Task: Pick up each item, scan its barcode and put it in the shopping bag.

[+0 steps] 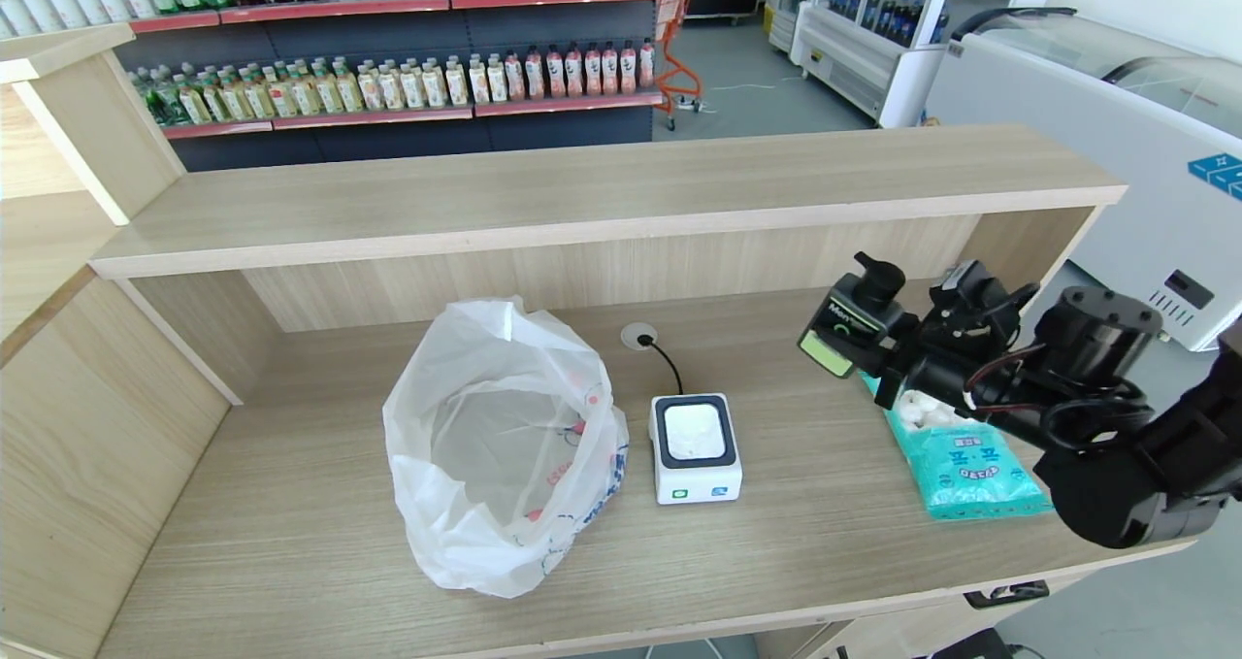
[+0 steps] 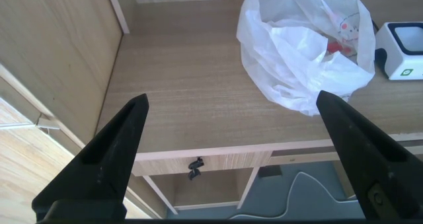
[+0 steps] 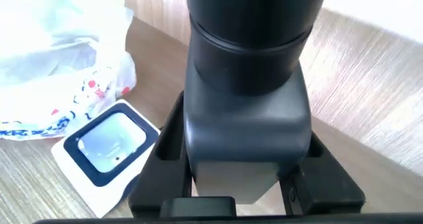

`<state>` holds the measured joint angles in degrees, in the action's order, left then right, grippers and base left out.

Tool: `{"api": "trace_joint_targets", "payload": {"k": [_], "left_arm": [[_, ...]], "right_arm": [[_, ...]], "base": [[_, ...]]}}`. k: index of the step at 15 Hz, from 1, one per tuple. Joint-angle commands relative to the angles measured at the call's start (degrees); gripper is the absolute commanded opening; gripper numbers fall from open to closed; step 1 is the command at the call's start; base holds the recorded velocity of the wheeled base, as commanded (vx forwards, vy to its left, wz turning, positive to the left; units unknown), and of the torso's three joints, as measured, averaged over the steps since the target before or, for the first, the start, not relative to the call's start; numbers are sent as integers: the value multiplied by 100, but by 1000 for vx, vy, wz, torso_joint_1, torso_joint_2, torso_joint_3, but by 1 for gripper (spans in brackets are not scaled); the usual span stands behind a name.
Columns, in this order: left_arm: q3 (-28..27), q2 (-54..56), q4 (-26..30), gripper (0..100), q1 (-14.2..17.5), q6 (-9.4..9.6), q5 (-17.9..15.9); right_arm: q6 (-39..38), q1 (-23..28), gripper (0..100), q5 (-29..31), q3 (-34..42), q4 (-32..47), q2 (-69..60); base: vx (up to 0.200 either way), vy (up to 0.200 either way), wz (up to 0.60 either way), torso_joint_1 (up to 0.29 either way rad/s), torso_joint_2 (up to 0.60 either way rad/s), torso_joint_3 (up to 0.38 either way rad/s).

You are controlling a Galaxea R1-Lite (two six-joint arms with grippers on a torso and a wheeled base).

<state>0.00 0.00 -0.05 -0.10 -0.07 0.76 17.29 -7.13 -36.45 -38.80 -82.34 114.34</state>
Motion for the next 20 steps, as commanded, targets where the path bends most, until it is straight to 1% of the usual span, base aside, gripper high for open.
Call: {"api": "trace_joint_targets", "payload": {"k": [1, 2, 4, 5, 7, 8, 9, 10, 11, 12, 13, 14, 15, 17, 18, 19, 20], "left_arm": [[0, -9, -4, 100, 1, -1, 4], [0, -9, -4, 100, 1, -1, 4], [0, -9, -4, 100, 1, -1, 4], [0, -9, -4, 100, 1, -1, 4], [0, -9, 5, 100, 1, -1, 4], [0, -9, -4, 100, 1, -1, 4], [0, -9, -4, 100, 1, -1, 4], [0, -9, -4, 100, 1, -1, 4], [0, -9, -4, 100, 1, -1, 4], [0, -9, -4, 100, 1, -1, 4], [0, -9, -4, 100, 1, -1, 4], [0, -9, -4, 100, 1, -1, 4], [0, -9, -4, 100, 1, -1, 4], [0, -9, -4, 100, 1, -1, 4], [0, -9, -4, 100, 1, -1, 4], [0, -9, -4, 100, 1, -1, 4], [0, -9, -4, 100, 1, -1, 4]], "right_arm": [[803, -157, 0, -29, 250, 33, -975], [1374, -166, 0, -29, 259, 33, -1150], [2253, -280, 0, -29, 277, 51, -1467], [2824, -289, 0, -29, 250, 148, -1660], [3852, -306, 0, -29, 242, 587, -2179], [4186, -306, 0, -29, 268, 701, -2434], [4652, -298, 0, -117, 171, 631, -2513], [4837, -262, 0, -284, 145, 552, -2557], [5048, -315, 0, -732, 145, 473, -2724], [5294, -350, 0, -1127, 145, 218, -2785], [5452, -368, 0, -1382, 198, 25, -2803], [5830, -456, 0, -1804, 373, -301, -2891], [6085, -588, 0, -1954, 329, -635, -2882], [6454, -676, 0, -2121, 215, -766, -2899], [7271, -711, 0, -2455, -48, -766, -2908], [7684, -755, 0, -2613, -13, -766, -2891], [7948, -781, 0, -2622, 22, -766, -2891]], "base": [[0, 0, 0, 0, 0, 0], [0, 0, 0, 0, 0, 0], [0, 0, 0, 0, 0, 0], [0, 0, 0, 0, 0, 0], [0, 0, 0, 0, 0, 0], [0, 0, 0, 0, 0, 0], [0, 0, 0, 0, 0, 0], [0, 0, 0, 0, 0, 0], [0, 0, 0, 0, 0, 0], [0, 0, 0, 0, 0, 0], [0, 0, 0, 0, 0, 0], [0, 0, 0, 0, 0, 0], [0, 0, 0, 0, 0, 0], [0, 0, 0, 0, 0, 0], [0, 0, 0, 0, 0, 0], [0, 0, 0, 0, 0, 0], [0, 0, 0, 0, 0, 0]]}}
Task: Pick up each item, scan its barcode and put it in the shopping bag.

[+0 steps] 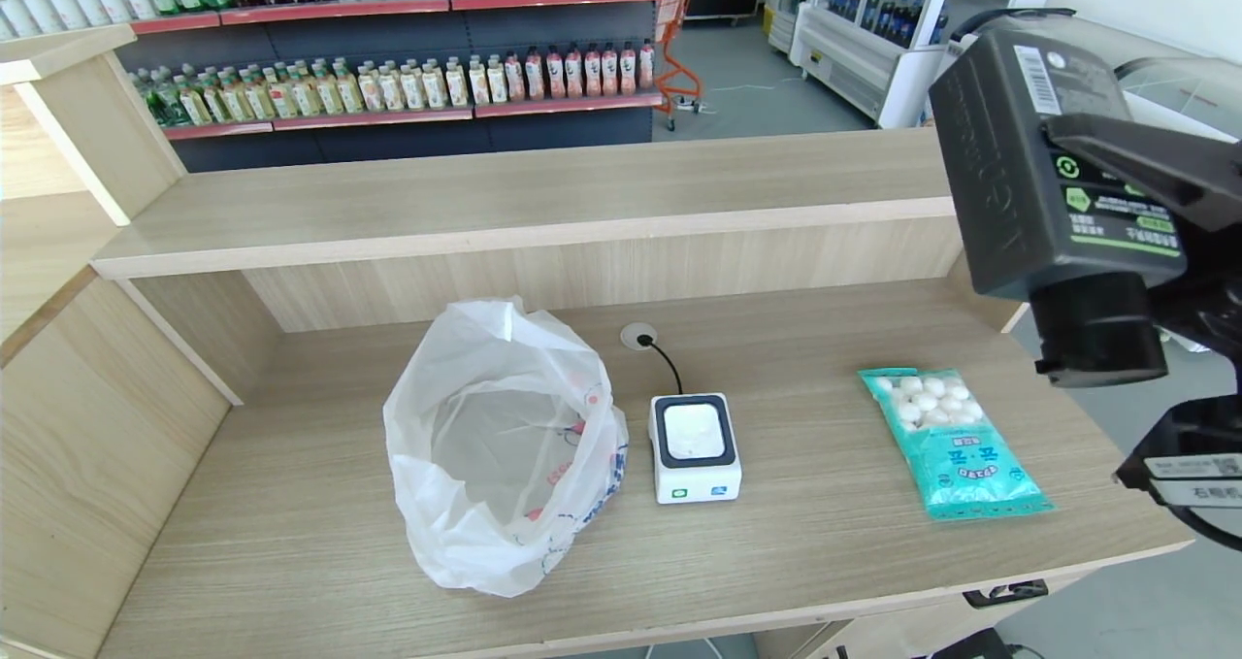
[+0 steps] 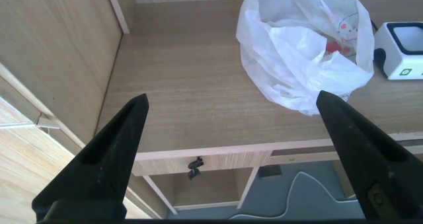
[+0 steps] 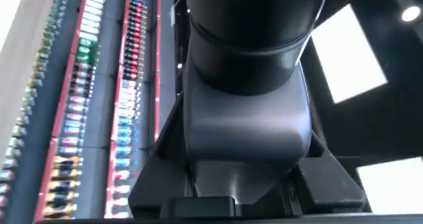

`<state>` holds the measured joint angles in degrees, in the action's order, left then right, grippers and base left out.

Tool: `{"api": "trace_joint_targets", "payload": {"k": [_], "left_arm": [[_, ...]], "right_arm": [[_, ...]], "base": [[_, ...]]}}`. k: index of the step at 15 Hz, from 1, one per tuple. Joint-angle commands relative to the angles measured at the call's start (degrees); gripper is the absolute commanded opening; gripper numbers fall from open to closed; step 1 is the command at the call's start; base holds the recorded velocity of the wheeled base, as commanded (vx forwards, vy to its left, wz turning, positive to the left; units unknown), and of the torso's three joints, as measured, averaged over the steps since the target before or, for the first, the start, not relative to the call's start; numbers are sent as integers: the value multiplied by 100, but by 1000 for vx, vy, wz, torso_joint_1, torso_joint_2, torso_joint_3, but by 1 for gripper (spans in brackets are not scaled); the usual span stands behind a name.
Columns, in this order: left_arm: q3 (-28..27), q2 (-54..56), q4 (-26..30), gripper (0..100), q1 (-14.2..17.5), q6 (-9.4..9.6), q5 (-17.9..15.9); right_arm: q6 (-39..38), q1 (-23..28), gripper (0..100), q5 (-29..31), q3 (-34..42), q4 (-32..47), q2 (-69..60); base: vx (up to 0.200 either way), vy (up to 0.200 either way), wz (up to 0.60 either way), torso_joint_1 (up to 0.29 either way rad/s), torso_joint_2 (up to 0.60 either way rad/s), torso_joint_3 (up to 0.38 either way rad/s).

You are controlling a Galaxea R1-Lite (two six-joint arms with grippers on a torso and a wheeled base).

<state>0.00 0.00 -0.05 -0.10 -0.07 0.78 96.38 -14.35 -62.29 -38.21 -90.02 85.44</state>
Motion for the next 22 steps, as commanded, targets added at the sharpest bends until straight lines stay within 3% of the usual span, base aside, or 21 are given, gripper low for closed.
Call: {"api": "trace_joint_targets", "payload": {"k": [1, 4, 7, 10, 15, 22], "left_arm": [[0, -9, -4, 100, 1, -1, 1], [0, -9, -4, 100, 1, -1, 1], [0, -9, -4, 100, 1, -1, 1], [0, -9, -4, 100, 1, -1, 1], [0, -9, 5, 100, 1, -1, 1], [0, -9, -4, 100, 1, -1, 1]], "right_arm": [[408, -86, 0, -72, -11, 2, -10], [1718, -499, 0, -266, 586, 2, -89], [2526, -1255, 0, -275, 1272, 2, -423], [3115, -2010, 0, -222, 1421, 2, -344], [3185, -2054, 0, -134, 1149, 2, -72], [2939, -2511, 0, -28, 920, 283, 166]], "base": [[0, 0, 0, 0, 0, 0], [0, 0, 0, 0, 0, 0], [0, 0, 0, 0, 0, 0], [0, 0, 0, 0, 0, 0], [0, 0, 0, 0, 0, 0], [0, 0, 0, 0, 0, 0]]}}
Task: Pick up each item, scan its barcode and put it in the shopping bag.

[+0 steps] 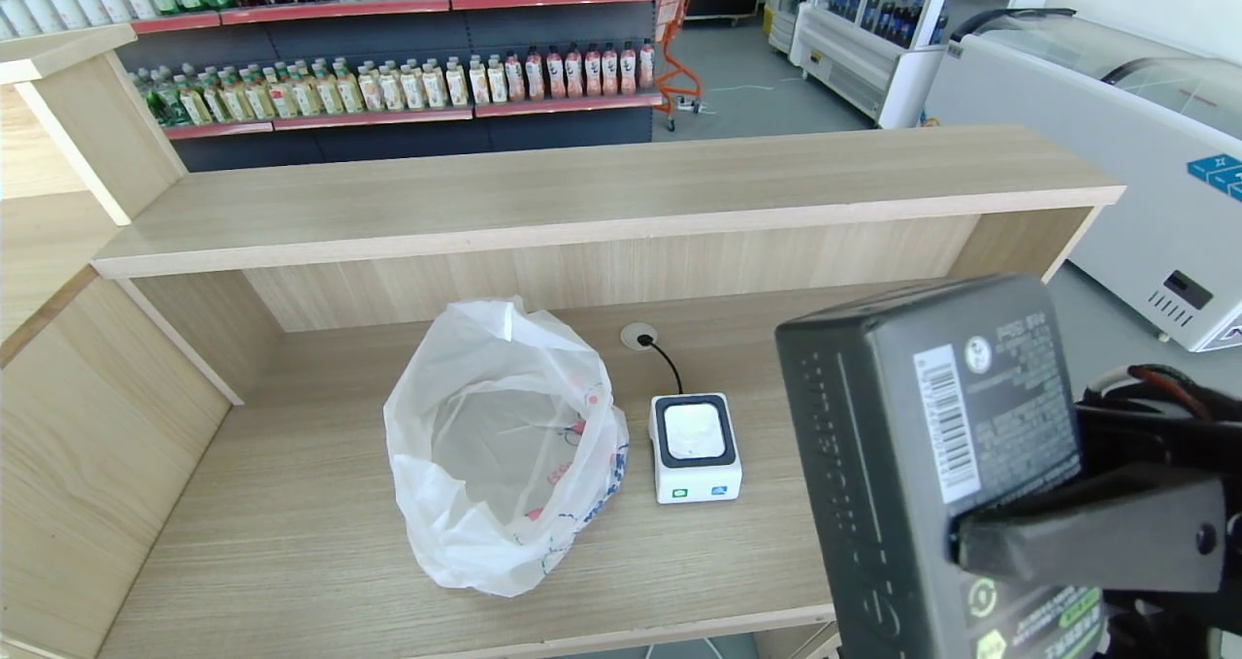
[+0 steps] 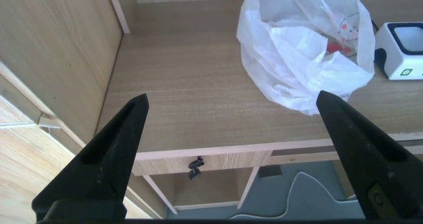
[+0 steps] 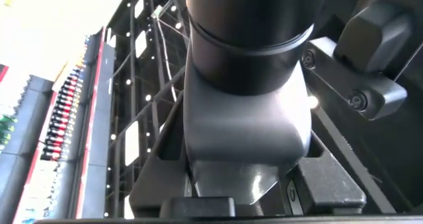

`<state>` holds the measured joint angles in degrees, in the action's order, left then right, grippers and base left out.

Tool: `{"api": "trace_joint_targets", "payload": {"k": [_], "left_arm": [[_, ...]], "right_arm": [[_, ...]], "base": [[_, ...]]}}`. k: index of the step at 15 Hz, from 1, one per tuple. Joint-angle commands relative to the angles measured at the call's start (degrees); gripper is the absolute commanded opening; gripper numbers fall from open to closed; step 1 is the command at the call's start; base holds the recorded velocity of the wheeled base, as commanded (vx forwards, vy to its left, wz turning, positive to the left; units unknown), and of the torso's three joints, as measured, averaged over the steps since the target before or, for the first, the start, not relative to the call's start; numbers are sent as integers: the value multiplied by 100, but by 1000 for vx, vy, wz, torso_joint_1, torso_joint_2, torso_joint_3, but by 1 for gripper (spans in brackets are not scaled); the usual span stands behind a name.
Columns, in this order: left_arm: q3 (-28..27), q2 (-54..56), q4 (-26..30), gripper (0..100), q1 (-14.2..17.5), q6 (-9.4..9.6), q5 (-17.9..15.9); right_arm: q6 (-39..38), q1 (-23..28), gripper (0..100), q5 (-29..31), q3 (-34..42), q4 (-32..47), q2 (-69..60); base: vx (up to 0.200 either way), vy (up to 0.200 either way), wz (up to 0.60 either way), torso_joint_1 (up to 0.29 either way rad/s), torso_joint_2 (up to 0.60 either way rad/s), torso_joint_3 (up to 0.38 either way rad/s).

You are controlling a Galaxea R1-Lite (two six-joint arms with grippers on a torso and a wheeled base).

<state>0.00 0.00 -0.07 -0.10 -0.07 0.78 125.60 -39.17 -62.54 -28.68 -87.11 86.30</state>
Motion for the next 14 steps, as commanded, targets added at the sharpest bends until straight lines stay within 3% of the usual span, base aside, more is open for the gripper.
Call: {"api": "trace_joint_targets", "payload": {"k": [1, 3, 4, 6, 8, 9, 11, 13, 14], "left_arm": [[0, -9, -1, 100, 1, -1, 1], [0, -9, -1, 100, 1, -1, 1], [0, -9, -1, 100, 1, -1, 1], [0, -9, -1, 100, 1, -1, 1], [0, -9, -1, 100, 1, -1, 1], [0, -9, -1, 100, 1, -1, 1], [0, -9, -1, 100, 1, -1, 1], [0, -9, -1, 100, 1, -1, 1], [0, -9, -1, 100, 1, -1, 1]], "right_arm": [[-62, -29, 0, -4, -41, 89, 54], [-378, -29, 0, 14, -50, 168, 36], [-985, 6, 0, 163, -102, 397, -8], [-2918, -3, 0, 1692, -120, 959, -157], [-4966, -73, 0, 2861, -102, 1030, -263], [-5581, -135, 0, 3160, -93, 1039, -280], [-7366, -152, 0, 4672, -137, 1047, -280], [-8412, -100, 0, 5744, -173, 1408, -280], [-8693, -82, 0, 5999, -243, 1619, -298]], "base": [[0, 0, 0, 0, 0, 0], [0, 0, 0, 0, 0, 0], [0, 0, 0, 0, 0, 0], [0, 0, 0, 0, 0, 0], [0, 0, 0, 0, 0, 0], [0, 0, 0, 0, 0, 0], [0, 0, 0, 0, 0, 0], [0, 0, 0, 0, 0, 0], [0, 0, 0, 0, 0, 0]]}}
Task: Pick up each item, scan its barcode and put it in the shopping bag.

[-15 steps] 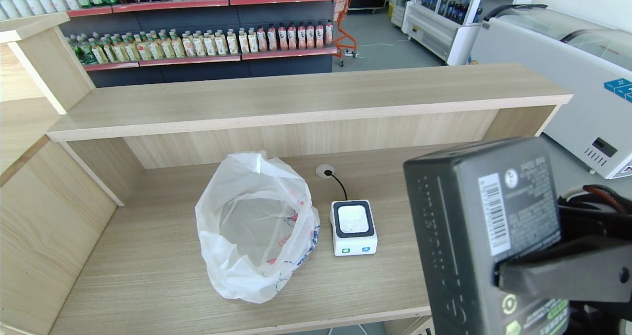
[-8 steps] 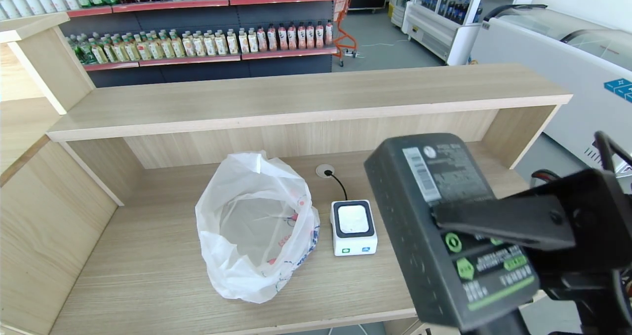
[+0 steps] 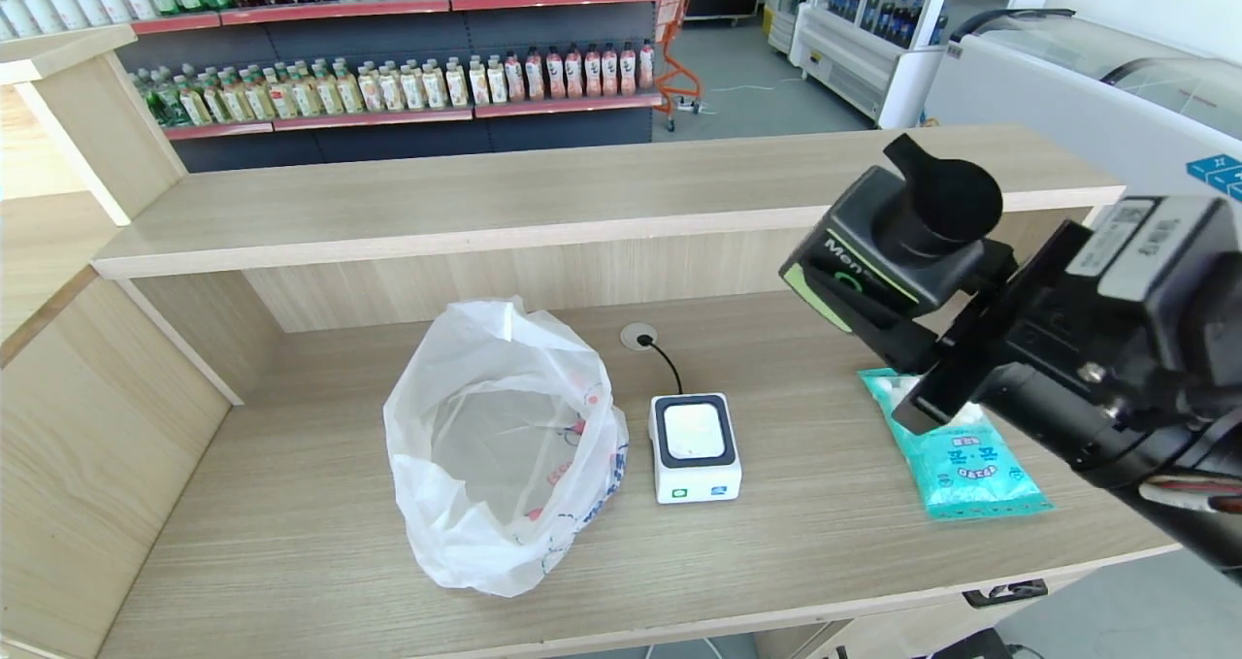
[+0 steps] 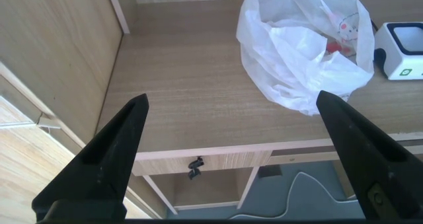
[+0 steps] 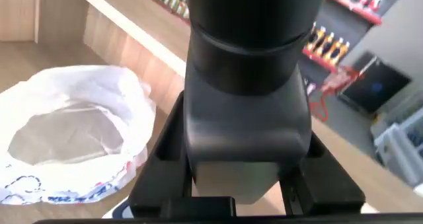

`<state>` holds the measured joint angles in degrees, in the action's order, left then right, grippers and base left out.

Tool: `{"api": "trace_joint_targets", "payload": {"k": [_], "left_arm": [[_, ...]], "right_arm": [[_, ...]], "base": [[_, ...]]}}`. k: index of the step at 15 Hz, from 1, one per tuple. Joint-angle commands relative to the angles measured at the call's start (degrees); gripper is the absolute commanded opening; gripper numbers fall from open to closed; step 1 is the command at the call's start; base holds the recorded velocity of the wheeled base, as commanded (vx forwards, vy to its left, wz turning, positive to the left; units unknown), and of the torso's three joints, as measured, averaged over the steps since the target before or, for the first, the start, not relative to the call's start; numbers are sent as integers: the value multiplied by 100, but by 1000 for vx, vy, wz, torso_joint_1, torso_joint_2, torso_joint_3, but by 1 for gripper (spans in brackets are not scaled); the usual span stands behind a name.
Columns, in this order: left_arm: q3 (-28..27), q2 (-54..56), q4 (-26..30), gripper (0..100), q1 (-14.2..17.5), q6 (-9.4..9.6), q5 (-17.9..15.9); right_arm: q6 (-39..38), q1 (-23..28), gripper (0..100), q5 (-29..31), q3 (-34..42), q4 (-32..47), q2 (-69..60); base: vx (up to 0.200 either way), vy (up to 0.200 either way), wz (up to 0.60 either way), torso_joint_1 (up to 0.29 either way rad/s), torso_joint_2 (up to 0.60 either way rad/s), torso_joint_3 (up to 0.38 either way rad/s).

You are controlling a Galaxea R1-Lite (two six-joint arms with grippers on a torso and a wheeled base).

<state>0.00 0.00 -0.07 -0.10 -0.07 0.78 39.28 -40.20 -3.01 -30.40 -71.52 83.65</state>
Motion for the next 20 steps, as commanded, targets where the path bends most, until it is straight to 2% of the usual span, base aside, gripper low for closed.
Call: {"api": "trace_joint_targets", "payload": {"k": [1, 3, 4, 5, 6, 11, 16, 17, 18, 19, 20], "left_arm": [[0, -9, -1, 100, 1, -1, 1], [0, -9, -1, 100, 1, -1, 1], [0, -9, -1, 100, 1, -1, 1], [0, -9, -1, 100, 1, -1, 1], [0, -9, -1, 100, 1, -1, 1], [0, -9, 7, 100, 1, -1, 1], [0, -9, -1, 100, 1, -1, 1], [0, -9, -1, 100, 1, -1, 1], [0, -9, -1, 100, 1, -1, 1], [0, -9, -1, 100, 1, -1, 1], [0, -9, -1, 100, 1, -1, 1]], "right_arm": [[-649, 144, 0, 767, -264, 420, -95], [-1854, 127, 0, 1567, -537, 1158, -60], [-2416, 144, 0, 1681, -704, 1598, -33], [-3444, 259, 0, 1619, -976, 2134, 20], [-3954, 426, 0, 1400, -1082, 2450, 64], [-5193, 1393, 0, -507, -1214, 3065, 292], [-6468, 2324, 0, -2432, -1398, 3153, 1030], [-6477, 2342, 0, -2467, -1398, 3153, 1039], [-6749, 2685, 0, -3329, -1345, 3144, 1259], [-6802, 2746, 0, -3513, -1337, 3144, 1312], [-6846, 2992, 0, -4216, -1293, 3127, 1540]], "base": [[0, 0, 0, 0, 0, 0], [0, 0, 0, 0, 0, 0], [0, 0, 0, 0, 0, 0], [0, 0, 0, 0, 0, 0], [0, 0, 0, 0, 0, 0], [0, 0, 0, 0, 0, 0], [0, 0, 0, 0, 0, 0], [0, 0, 0, 0, 0, 0], [0, 0, 0, 0, 0, 0], [0, 0, 0, 0, 0, 0], [0, 0, 0, 0, 0, 0]]}}
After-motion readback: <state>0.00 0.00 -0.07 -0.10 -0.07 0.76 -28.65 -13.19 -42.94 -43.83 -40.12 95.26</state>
